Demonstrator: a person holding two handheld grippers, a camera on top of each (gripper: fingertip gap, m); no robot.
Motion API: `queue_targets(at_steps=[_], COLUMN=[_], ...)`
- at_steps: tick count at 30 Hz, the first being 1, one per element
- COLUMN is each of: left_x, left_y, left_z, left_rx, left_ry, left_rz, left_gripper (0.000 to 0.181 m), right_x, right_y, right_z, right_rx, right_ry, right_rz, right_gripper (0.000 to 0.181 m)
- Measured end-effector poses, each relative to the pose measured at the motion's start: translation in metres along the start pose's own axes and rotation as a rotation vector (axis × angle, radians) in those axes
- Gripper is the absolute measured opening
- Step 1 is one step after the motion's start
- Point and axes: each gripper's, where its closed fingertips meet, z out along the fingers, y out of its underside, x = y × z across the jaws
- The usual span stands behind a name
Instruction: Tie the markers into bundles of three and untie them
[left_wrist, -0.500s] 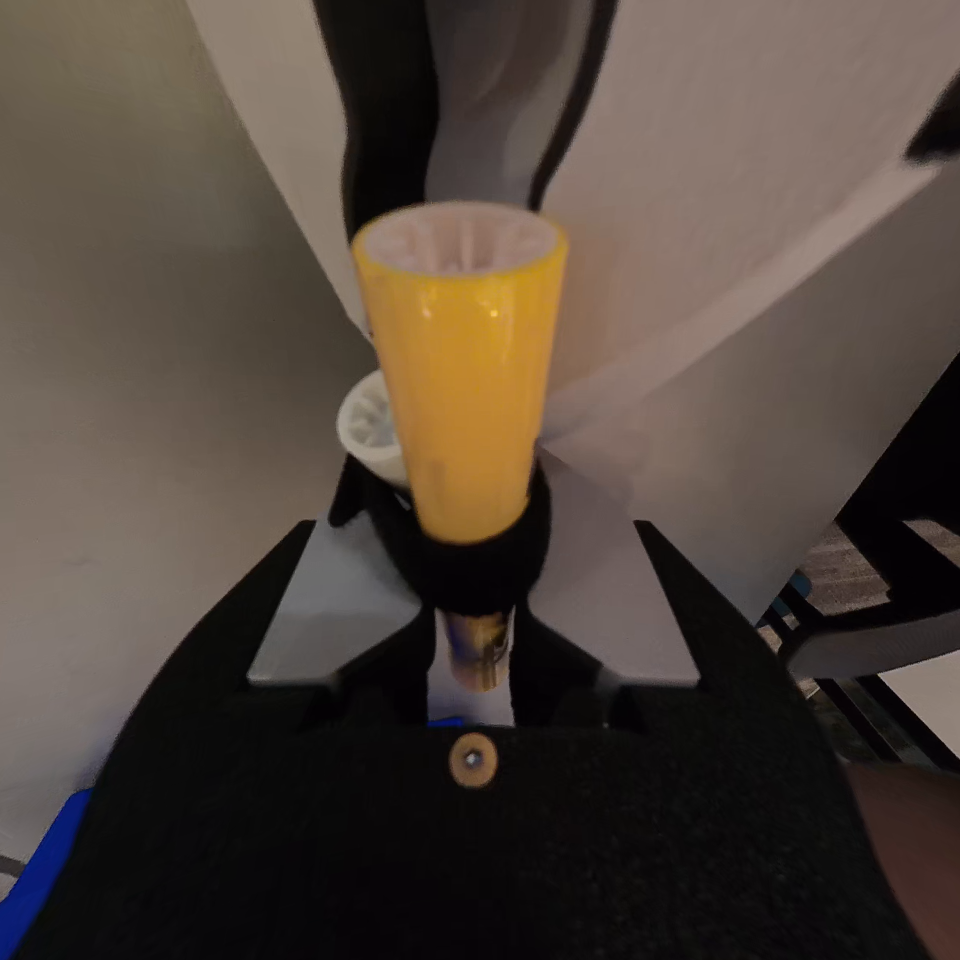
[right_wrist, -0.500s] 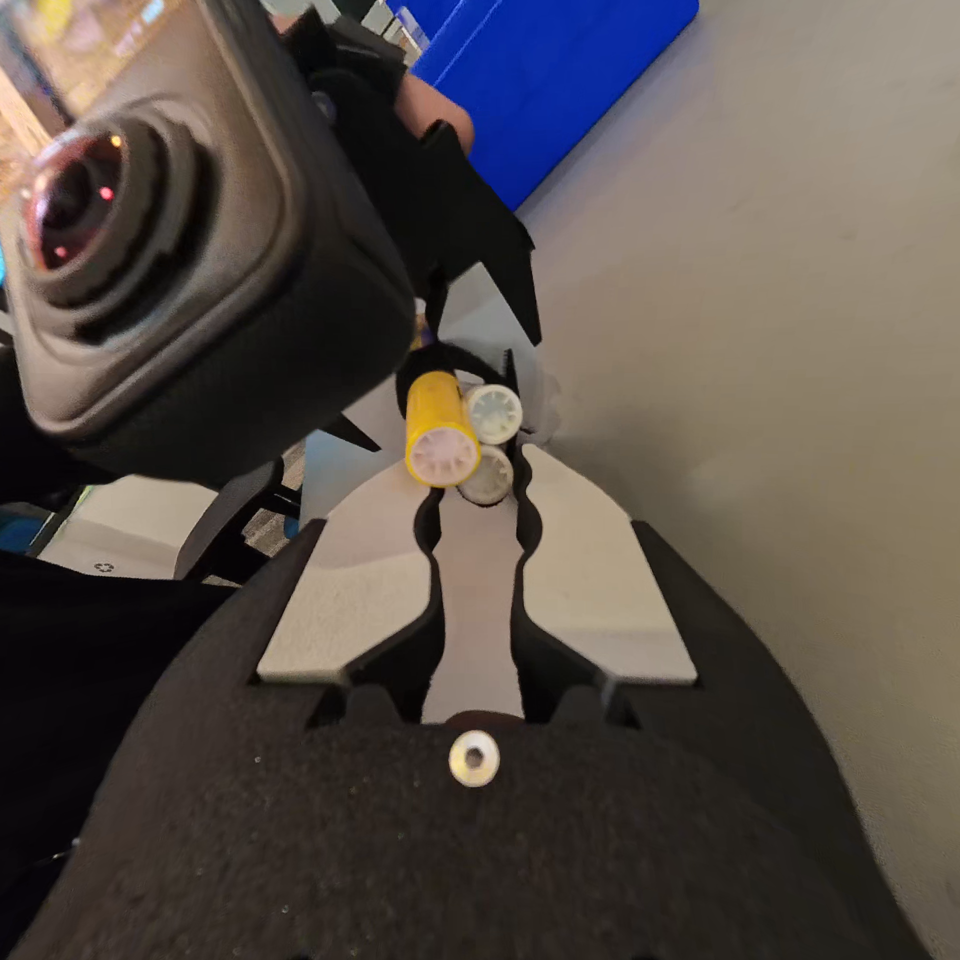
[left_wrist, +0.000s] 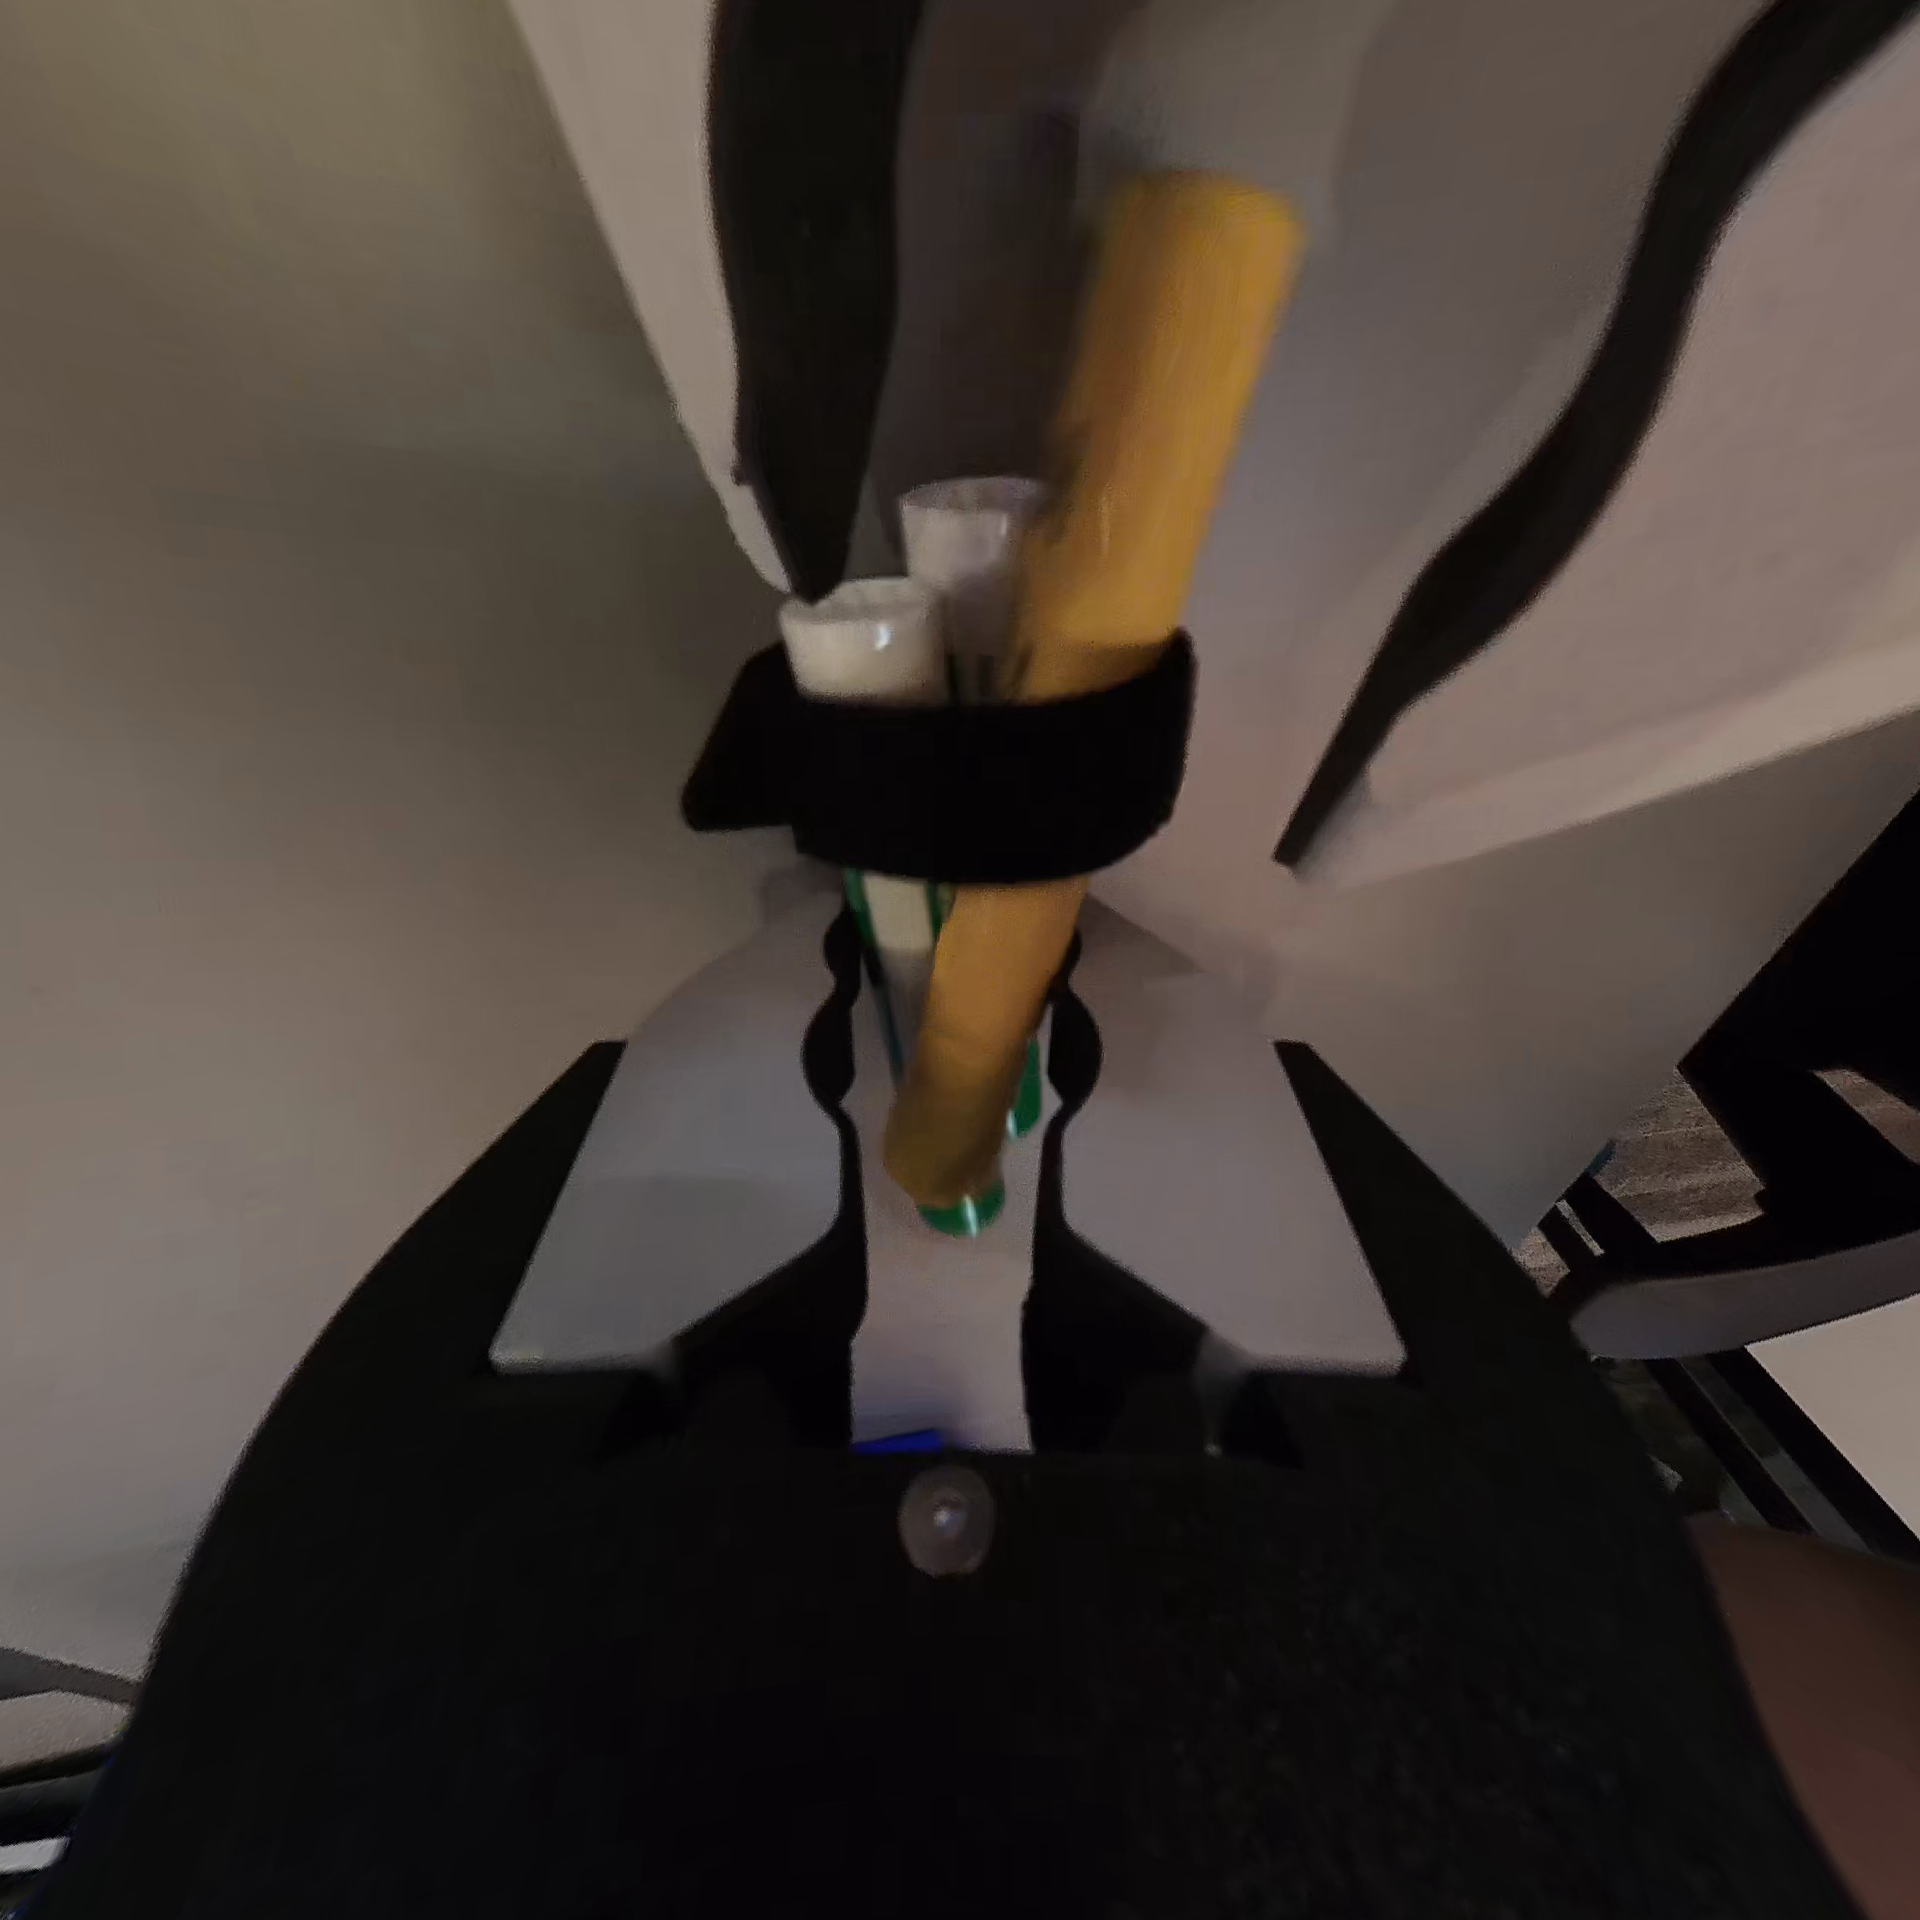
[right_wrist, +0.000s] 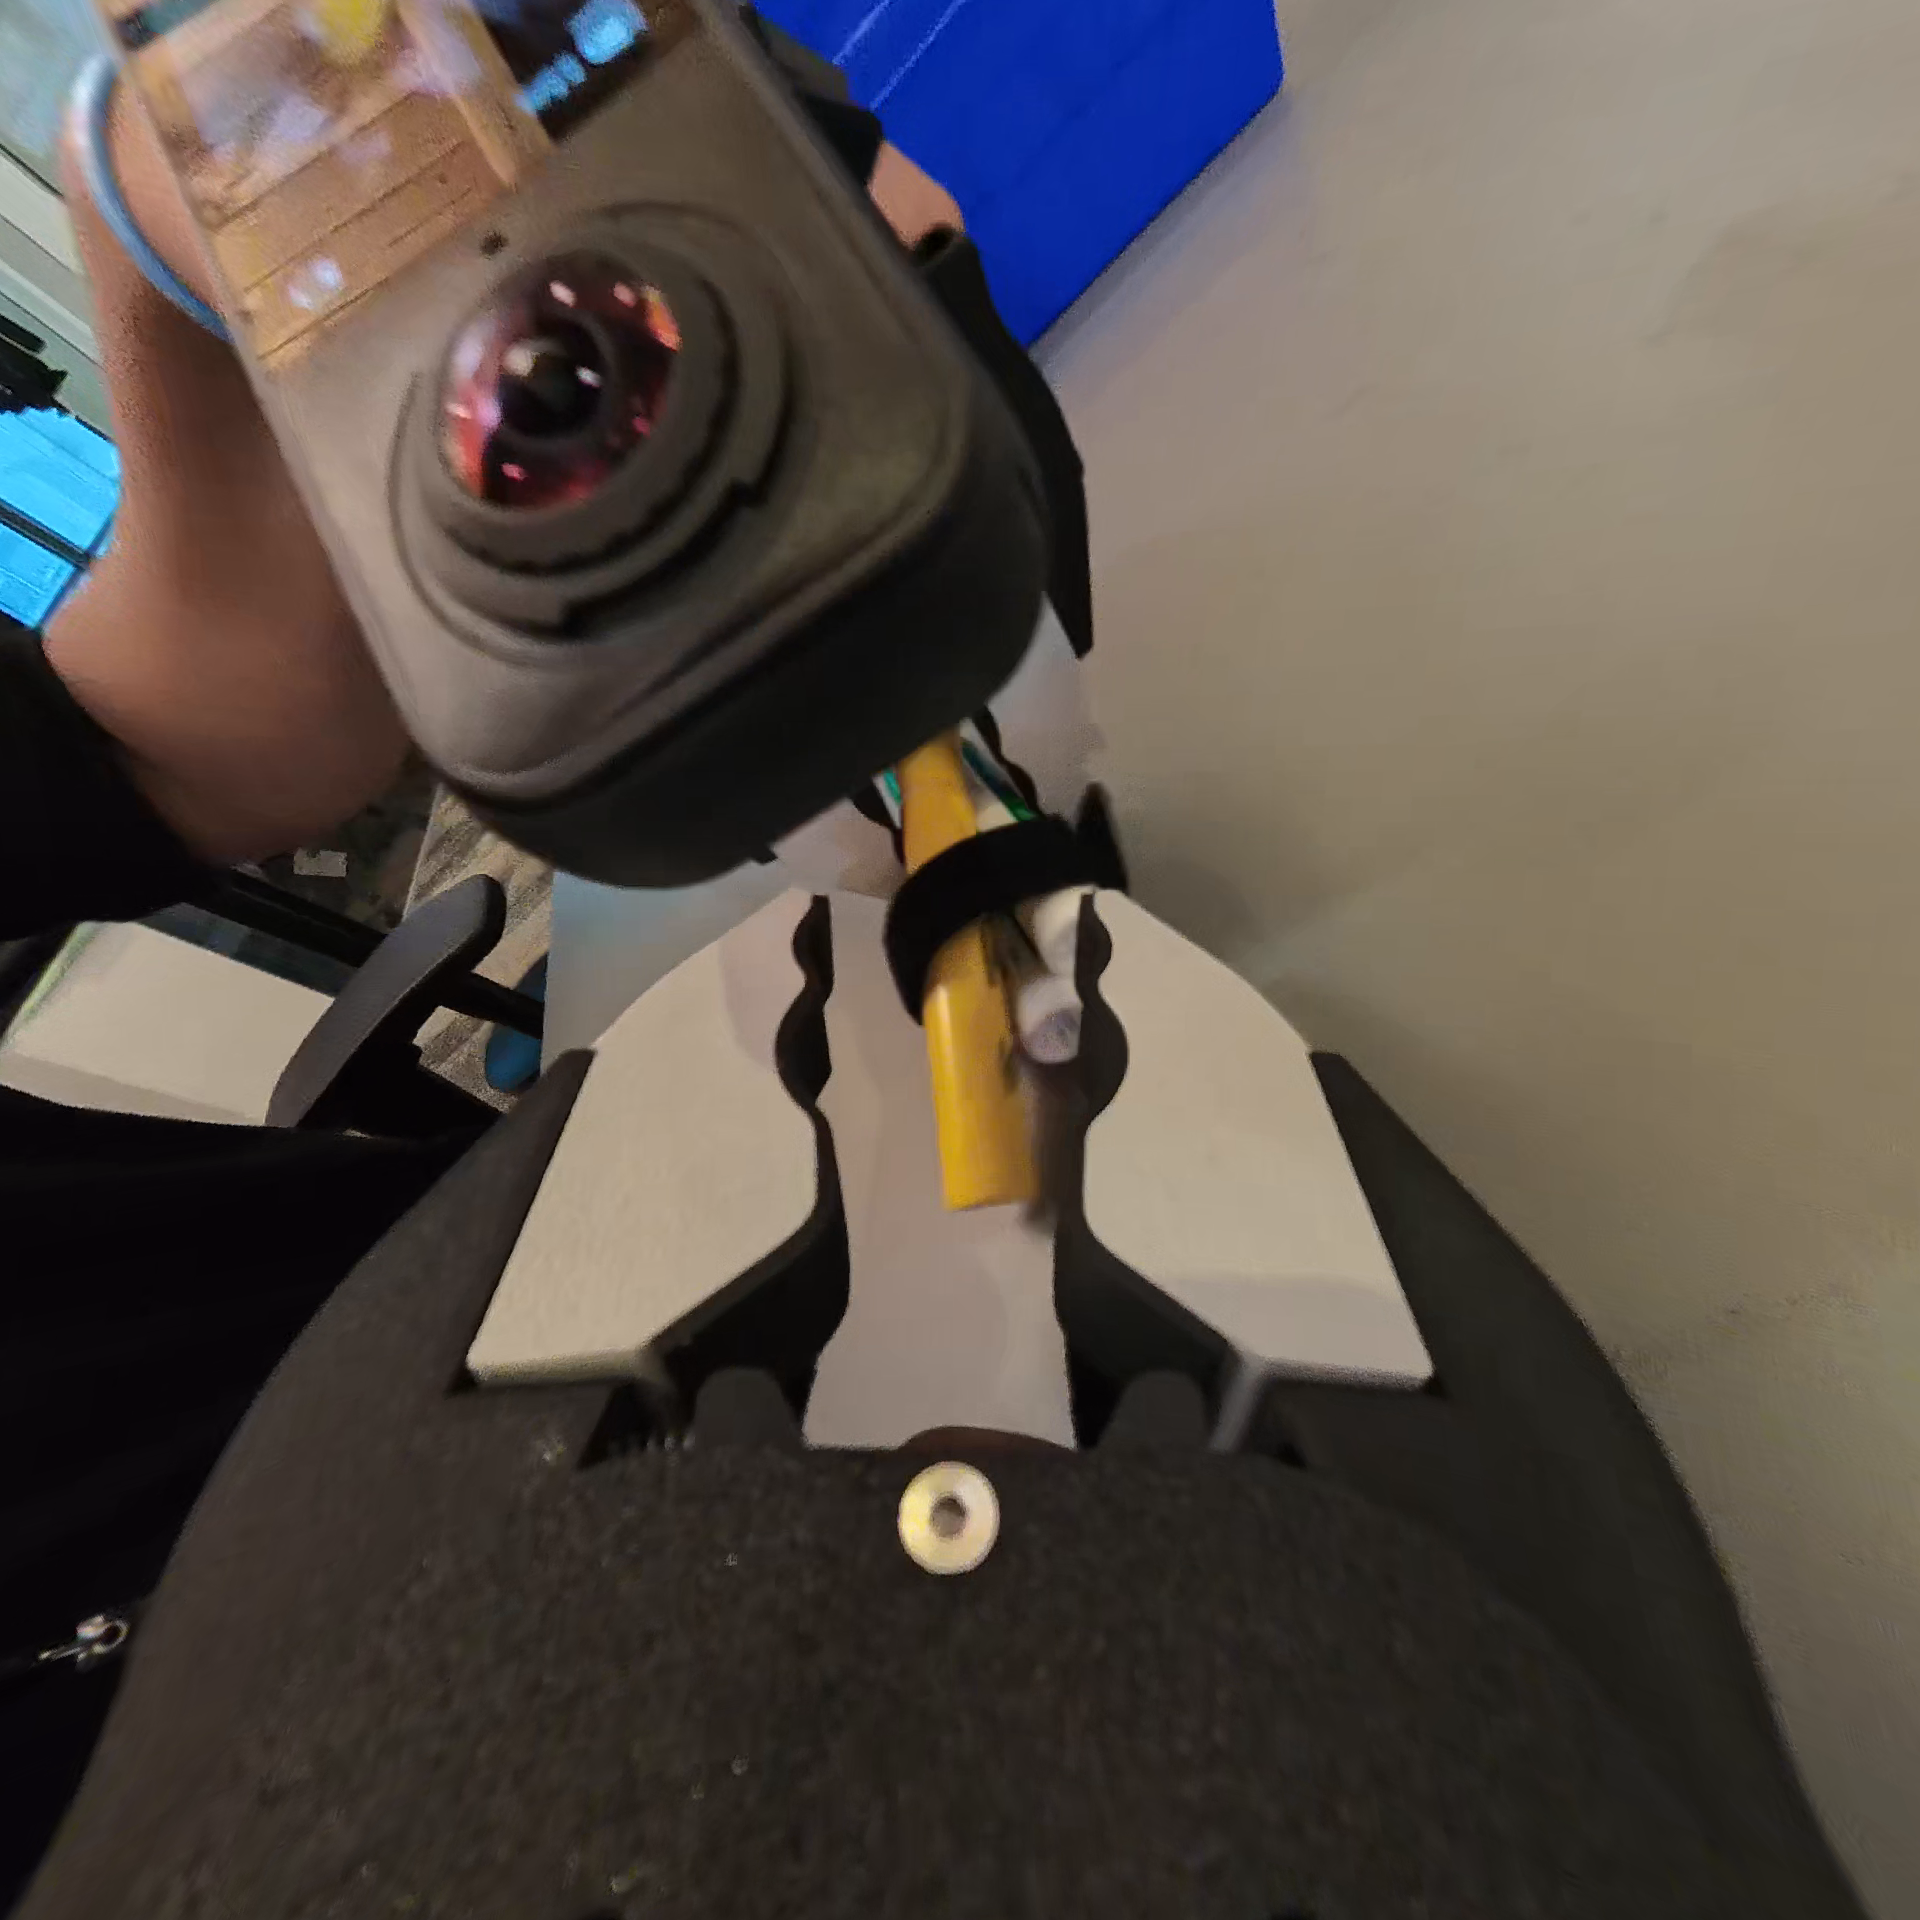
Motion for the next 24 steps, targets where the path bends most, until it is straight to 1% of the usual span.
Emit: queue_targets(at_steps=[4,8,10,13,16,19,22,24], left_x=[-0.004,-0.003,-0.004,-0.005,-0.001,0.007,0.021,0.026], left_y=[-0.005,0.000,0.008,0.030,0.055,0.069,0.076,0.075], left_z=[-0.002,-0.005,-0.010,-0.022,-0.030,-0.030,-0.027,-0.030], left_rx=[-0.007,0.004,0.014,0.064,0.174,0.335,0.487,0.601], left_ry=[-0.023,-0.031,-0.047,-0.067,-0.061,-0.074,-0.099,-0.136], left_rz=[-0.008,-0.019,-0.036,-0.082,-0.165,-0.235,-0.287,-0.323], left_gripper=[0.036,0.036,0.037,0.038,0.038,0.038,0.036,0.031], right_x=[0.004,0.004,0.001,-0.004,-0.007,-0.008,-0.008,-0.007], right_y=[0.008,0.008,0.011,0.018,0.026,0.031,0.046,0.060], right_z=[-0.005,-0.009,-0.010,-0.008,-0.012,-0.028,-0.042,-0.045], right_rx=[-0.028,-0.032,-0.053,-0.097,-0.181,-0.239,-0.293,-0.339], right_ry=[0.002,0.028,0.031,0.047,0.114,0.221,0.291,0.319], right_rz=[0.041,-0.009,-0.047,-0.143,-0.279,-0.400,-0.419,-0.411], right_gripper=[0.038,0.039,0.041,0.043,0.042,0.041,0.040,0.041])
